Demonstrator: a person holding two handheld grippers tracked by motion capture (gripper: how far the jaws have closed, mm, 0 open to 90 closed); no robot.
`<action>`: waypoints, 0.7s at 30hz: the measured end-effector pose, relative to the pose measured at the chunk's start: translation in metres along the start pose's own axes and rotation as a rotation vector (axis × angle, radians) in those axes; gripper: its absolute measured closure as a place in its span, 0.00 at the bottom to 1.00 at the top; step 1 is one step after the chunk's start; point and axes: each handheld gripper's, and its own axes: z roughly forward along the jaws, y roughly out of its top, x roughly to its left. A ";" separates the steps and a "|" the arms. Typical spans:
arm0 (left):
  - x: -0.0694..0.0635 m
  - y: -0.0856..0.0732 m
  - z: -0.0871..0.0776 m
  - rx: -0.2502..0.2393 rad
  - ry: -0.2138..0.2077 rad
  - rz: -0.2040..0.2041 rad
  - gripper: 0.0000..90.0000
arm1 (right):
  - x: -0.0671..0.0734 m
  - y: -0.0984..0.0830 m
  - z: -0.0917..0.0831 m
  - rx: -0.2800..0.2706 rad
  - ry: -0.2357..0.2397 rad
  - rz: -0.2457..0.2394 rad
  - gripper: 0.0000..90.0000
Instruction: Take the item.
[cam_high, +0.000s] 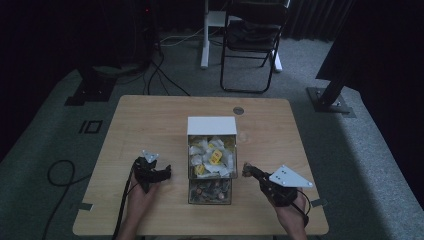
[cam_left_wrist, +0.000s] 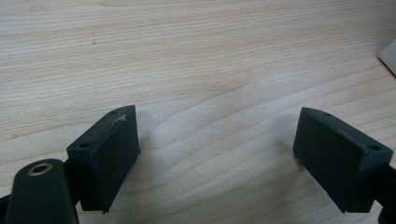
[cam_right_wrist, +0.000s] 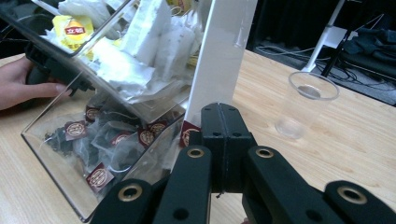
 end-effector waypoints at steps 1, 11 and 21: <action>0.000 0.000 0.000 0.000 0.000 0.000 0.17 | -0.001 0.000 0.001 0.000 -0.002 0.001 1.00; 0.000 0.000 0.000 0.002 0.000 0.002 0.17 | -0.009 0.004 0.007 0.001 -0.015 -0.003 1.00; 0.000 0.000 0.000 0.002 0.000 0.002 0.17 | -0.015 0.010 0.009 -0.015 -0.031 0.005 1.00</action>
